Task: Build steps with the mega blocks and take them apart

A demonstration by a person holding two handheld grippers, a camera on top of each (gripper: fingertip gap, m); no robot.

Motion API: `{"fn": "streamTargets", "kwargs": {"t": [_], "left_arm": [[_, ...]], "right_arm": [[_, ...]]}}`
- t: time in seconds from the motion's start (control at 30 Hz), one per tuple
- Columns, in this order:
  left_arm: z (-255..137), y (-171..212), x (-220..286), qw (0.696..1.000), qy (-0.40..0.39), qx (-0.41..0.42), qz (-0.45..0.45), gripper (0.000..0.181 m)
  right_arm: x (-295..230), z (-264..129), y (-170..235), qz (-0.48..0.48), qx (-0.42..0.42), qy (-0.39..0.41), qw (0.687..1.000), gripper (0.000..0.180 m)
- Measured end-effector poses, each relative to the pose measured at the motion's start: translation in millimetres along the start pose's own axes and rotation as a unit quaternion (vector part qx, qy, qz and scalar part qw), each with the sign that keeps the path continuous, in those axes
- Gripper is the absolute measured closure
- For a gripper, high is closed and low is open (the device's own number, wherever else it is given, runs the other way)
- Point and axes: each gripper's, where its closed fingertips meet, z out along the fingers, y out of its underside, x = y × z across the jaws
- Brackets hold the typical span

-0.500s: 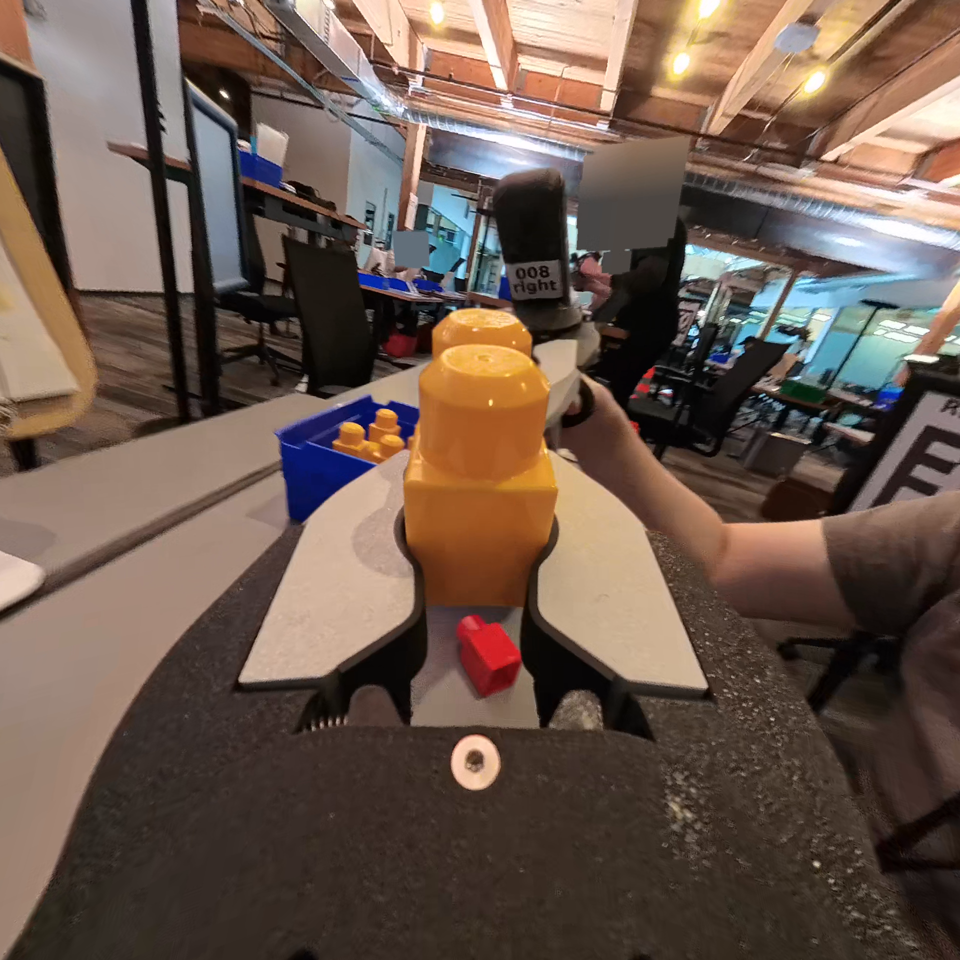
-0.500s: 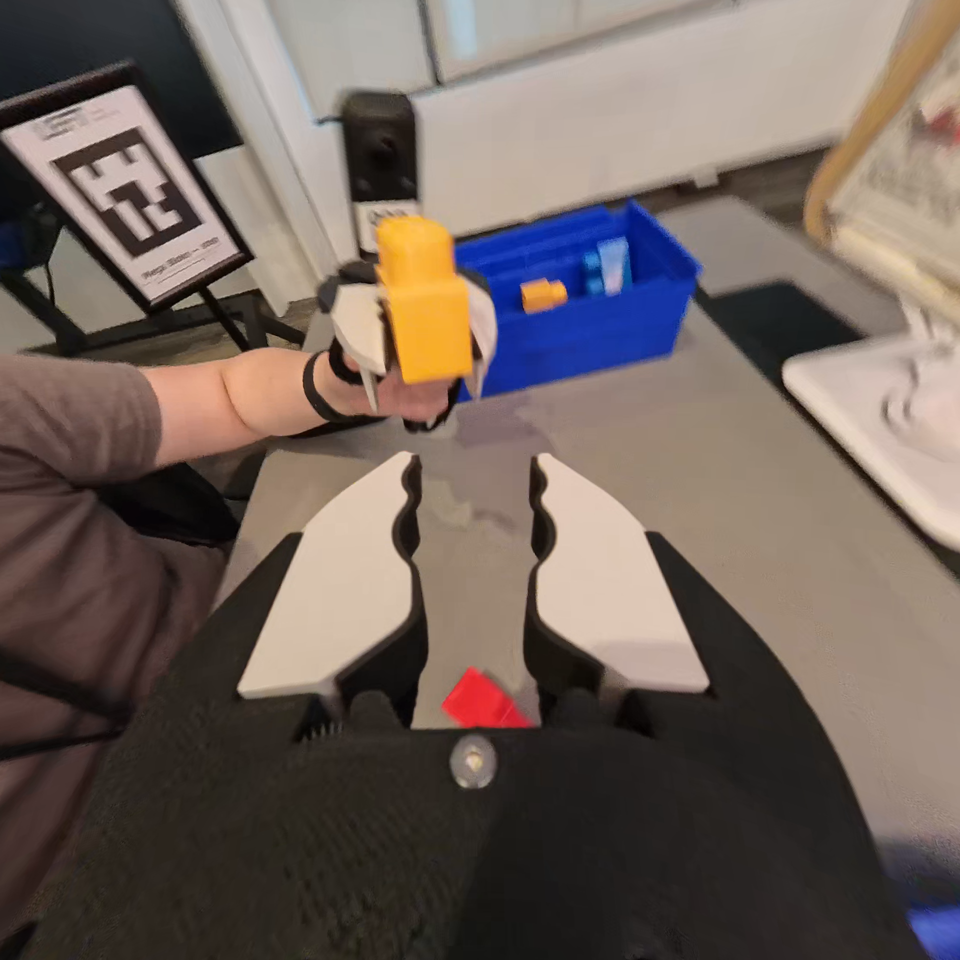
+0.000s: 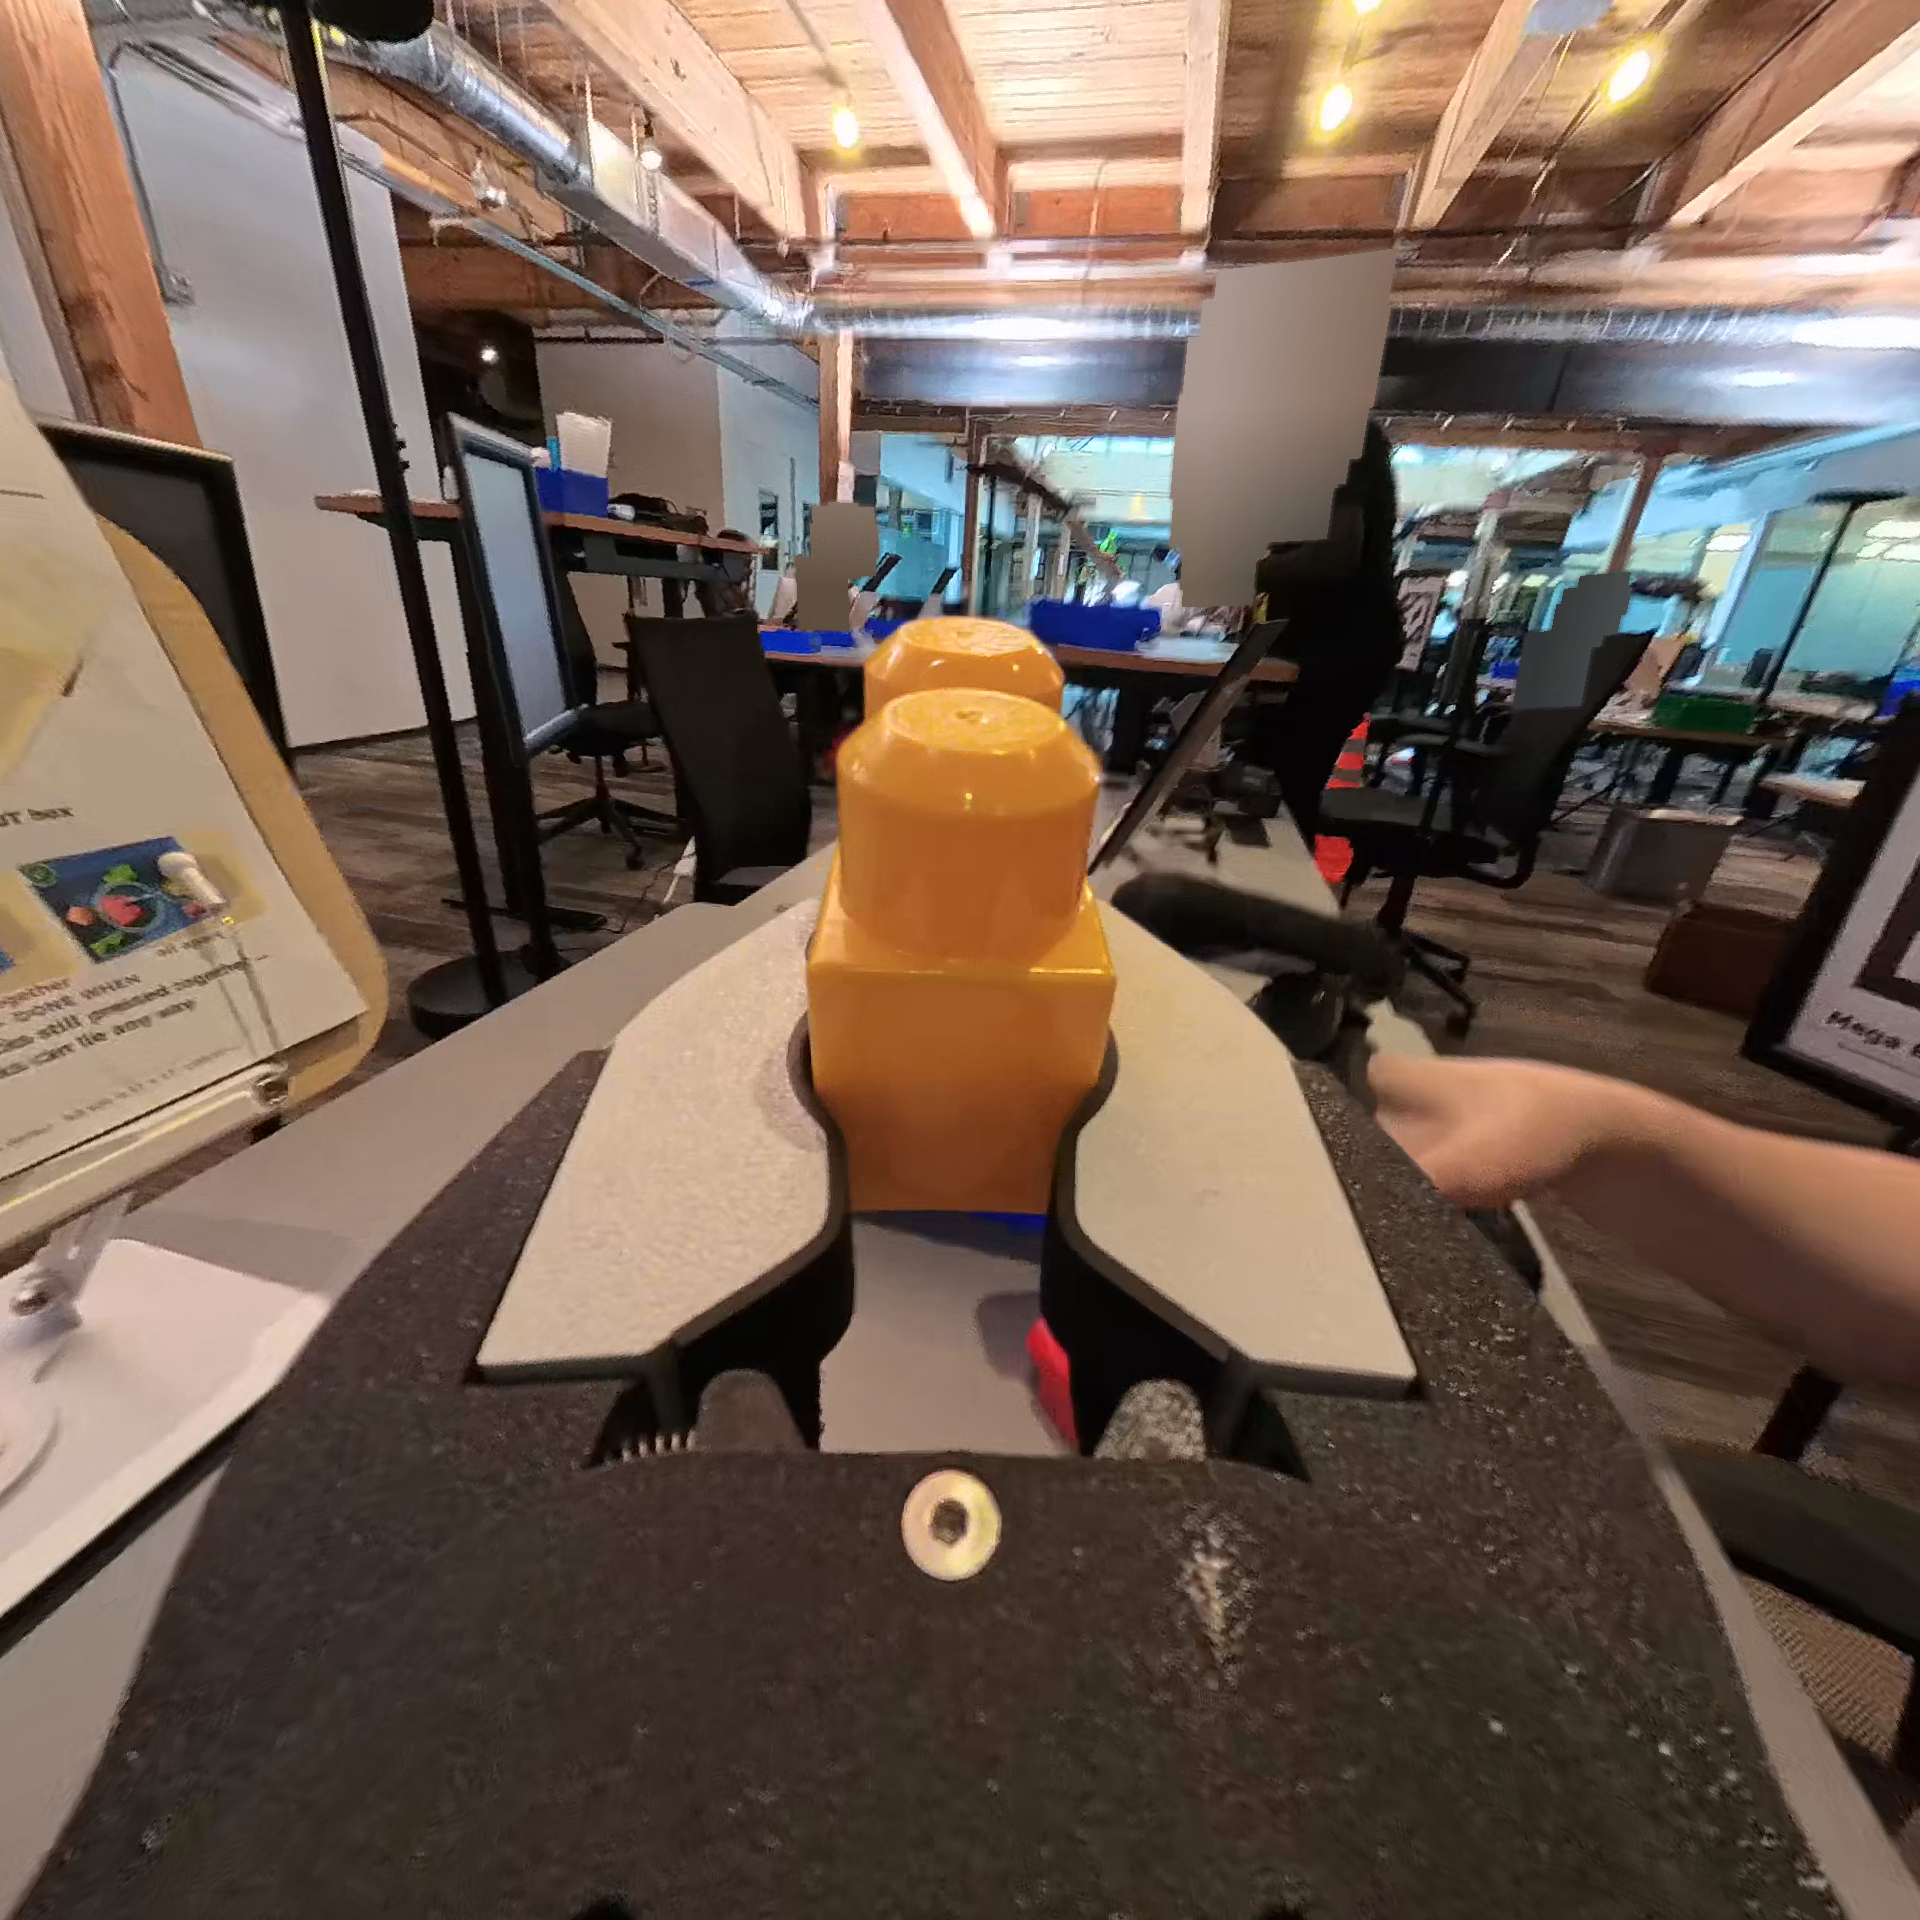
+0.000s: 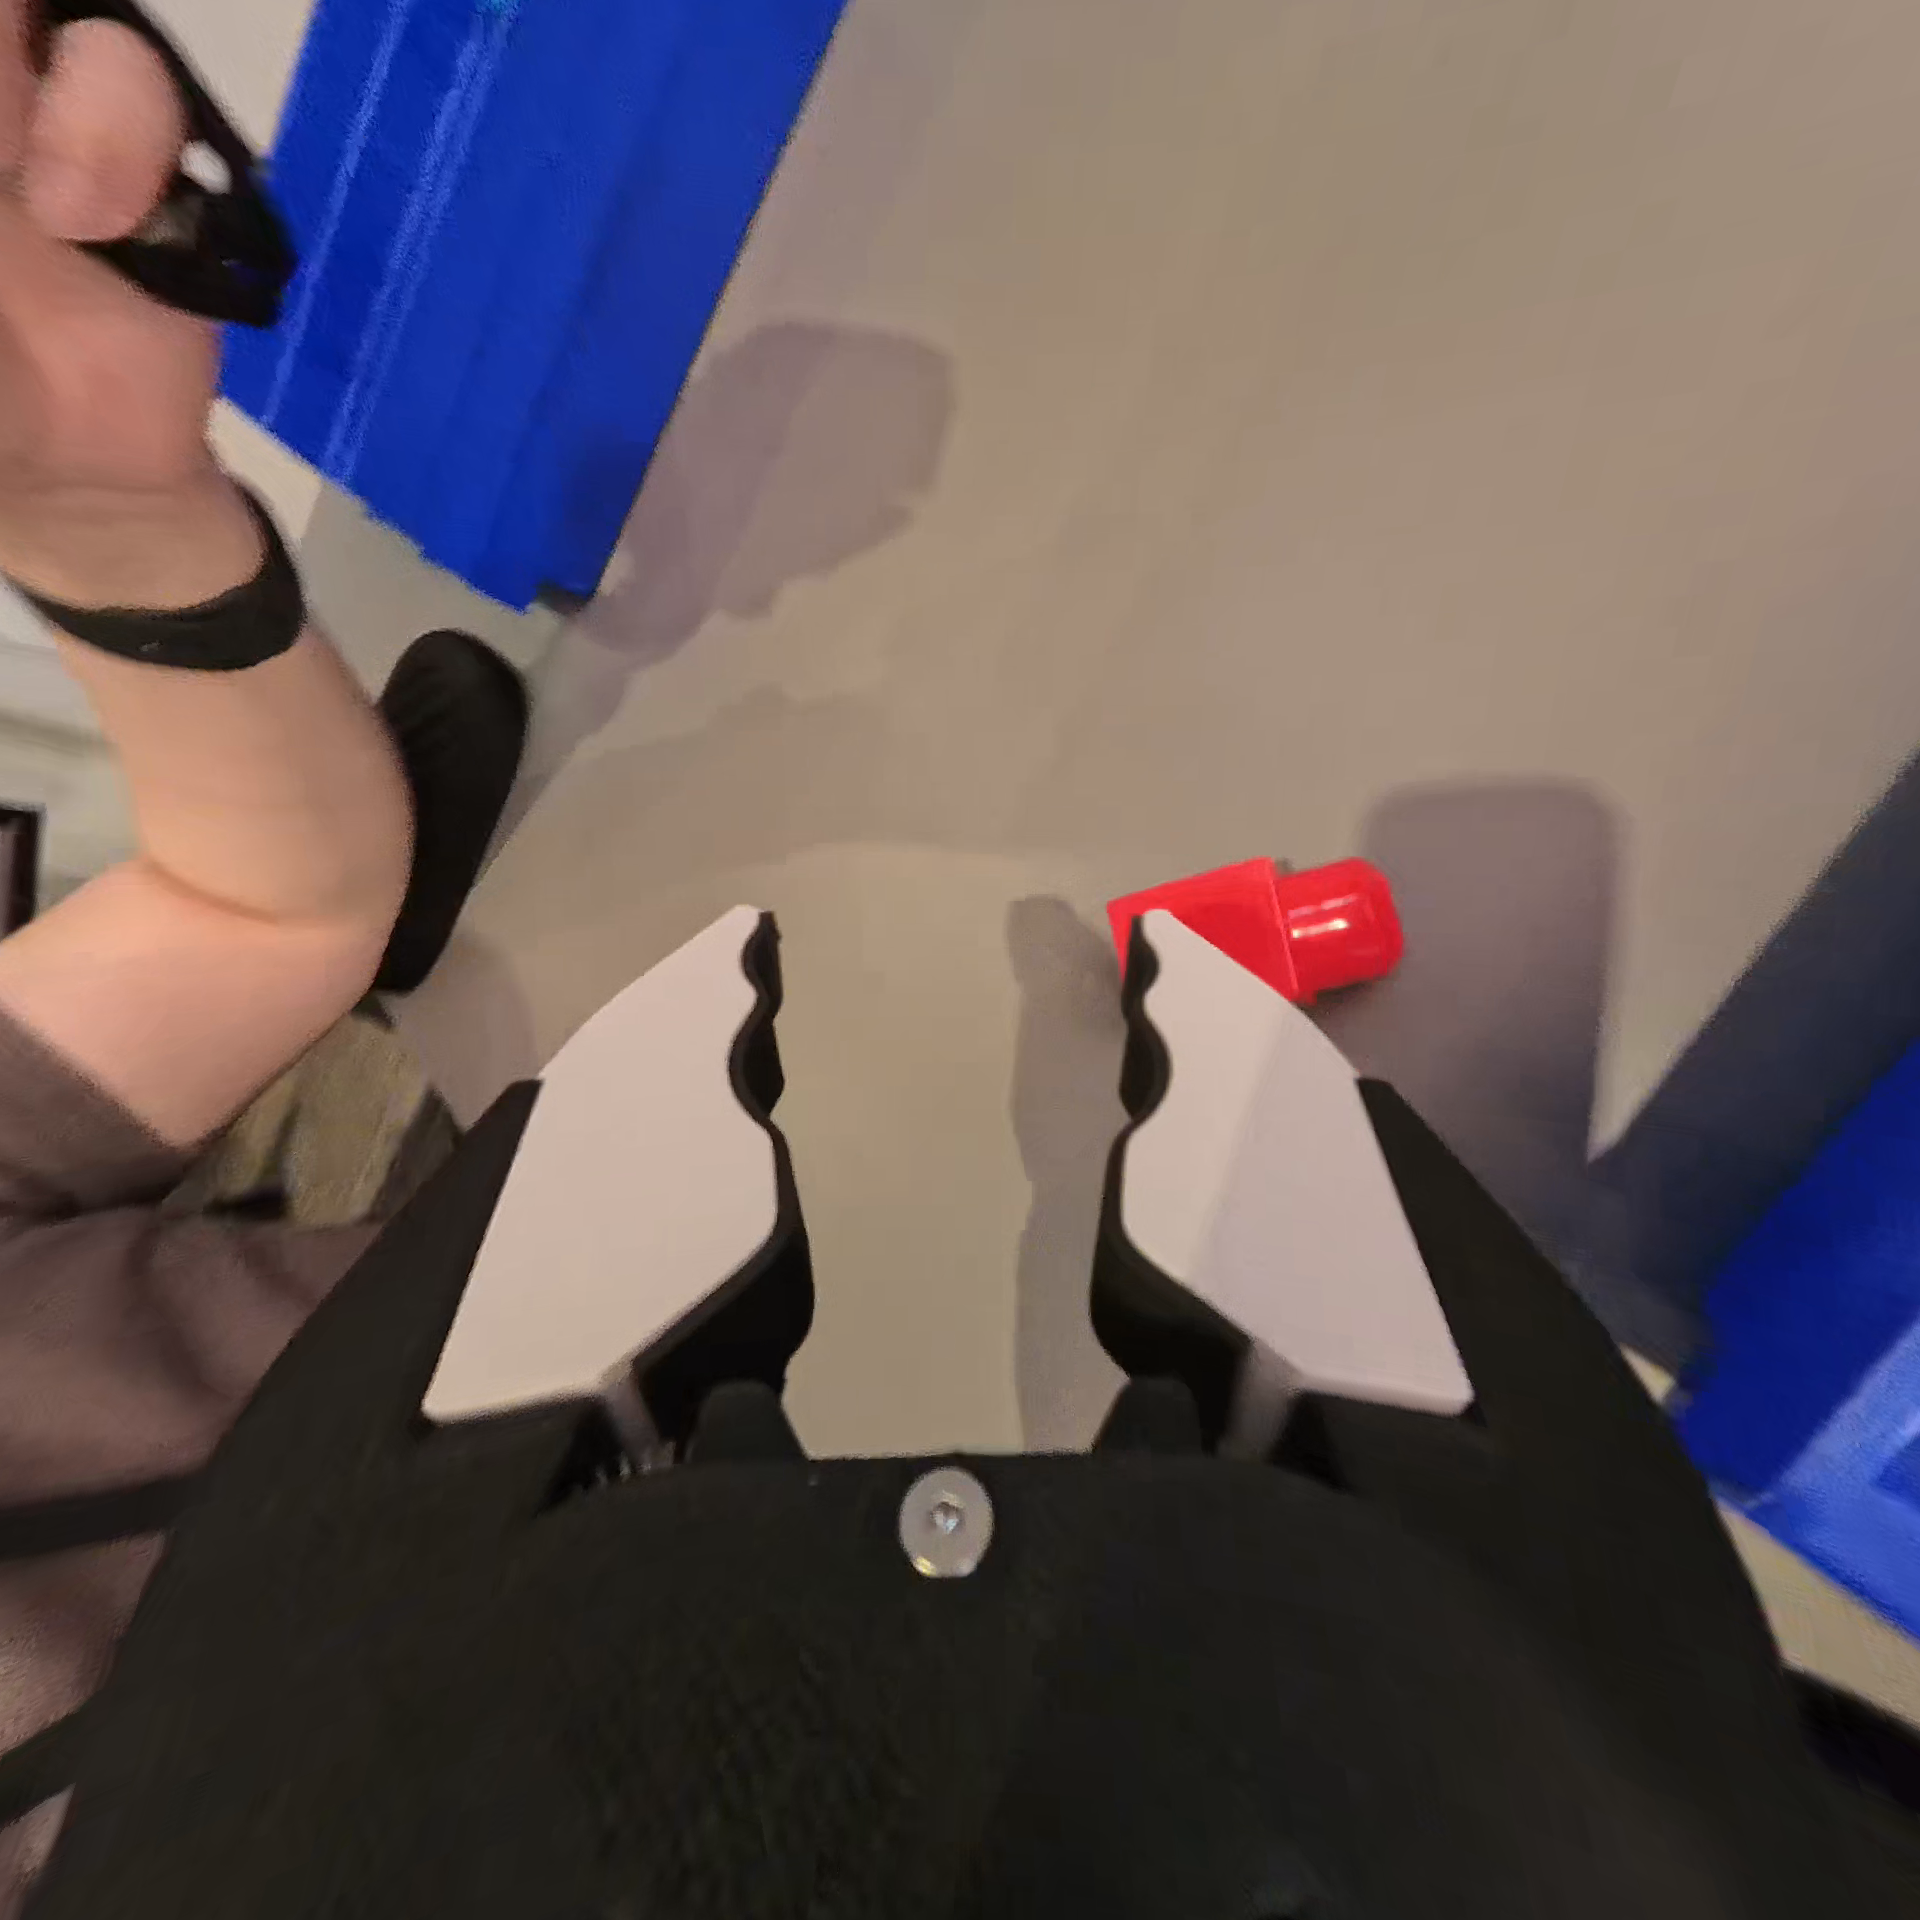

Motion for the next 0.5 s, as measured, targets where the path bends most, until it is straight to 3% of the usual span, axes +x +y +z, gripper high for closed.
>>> {"fn": "streamTargets", "kwargs": {"t": [0.17,0.3,0.5], "left_arm": [[-13.8,-17.9,6.4,1.000,-0.001,0.029,-0.004,0.141],[-15.8,-29.6,19.1,0.998,0.033,0.037,-0.043,0.140],[-18.2,-37.0,31.1,0.998,0.043,0.033,-0.025,0.141]], "right_arm": [[31.9,12.3,13.4,0.071,0.027,0.107,0.991,0.101],[41.8,11.7,15.6,0.134,0.040,0.112,0.984,0.101],[52.4,21.1,21.2,0.164,0.003,0.127,0.978,0.099]]}}
